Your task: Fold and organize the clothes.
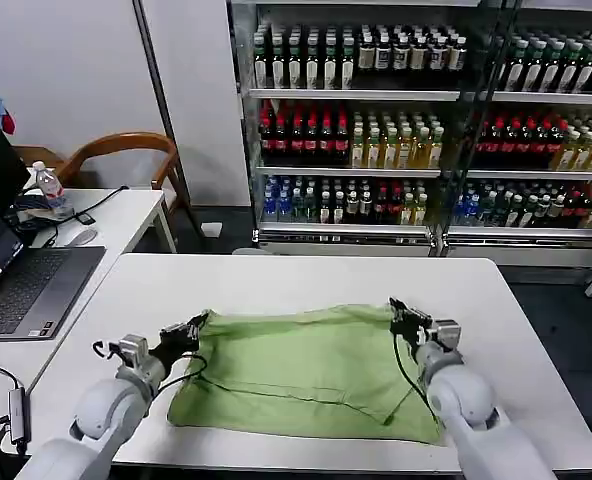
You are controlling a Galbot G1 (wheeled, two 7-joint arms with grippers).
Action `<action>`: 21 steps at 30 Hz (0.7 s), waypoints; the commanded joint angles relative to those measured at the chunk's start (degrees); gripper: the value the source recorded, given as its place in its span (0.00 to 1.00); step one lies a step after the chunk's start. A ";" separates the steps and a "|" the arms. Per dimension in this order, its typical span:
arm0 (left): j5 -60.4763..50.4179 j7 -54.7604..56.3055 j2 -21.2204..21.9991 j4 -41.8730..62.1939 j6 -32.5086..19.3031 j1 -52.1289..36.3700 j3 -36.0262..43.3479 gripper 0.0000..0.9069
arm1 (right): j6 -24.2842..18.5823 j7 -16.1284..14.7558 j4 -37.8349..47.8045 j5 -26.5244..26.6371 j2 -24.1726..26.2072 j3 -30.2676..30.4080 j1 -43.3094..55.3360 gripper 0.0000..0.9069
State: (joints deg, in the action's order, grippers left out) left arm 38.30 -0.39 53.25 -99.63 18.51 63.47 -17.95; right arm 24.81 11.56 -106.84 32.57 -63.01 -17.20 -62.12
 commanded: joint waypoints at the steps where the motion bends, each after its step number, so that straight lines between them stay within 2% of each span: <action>1: -0.27 0.06 -0.35 -4.71 -0.75 7.46 -4.47 0.06 | -0.05 0.37 -11.72 -0.15 1.60 -2.92 -10.13 0.00; 8: -0.45 0.33 -0.41 -7.29 0.00 8.23 -5.30 0.04 | -0.56 0.29 -14.08 -0.65 2.25 -5.32 -14.31 0.00; 21: -3.51 0.11 0.77 -8.70 -0.12 13.80 -6.91 0.04 | -1.02 0.77 -17.85 -3.75 0.70 -5.77 -22.33 0.00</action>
State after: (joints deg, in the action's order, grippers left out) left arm 35.97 -0.27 53.96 -107.01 18.41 74.33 -24.06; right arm 23.96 12.25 -120.79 30.08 -62.16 -22.09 -77.77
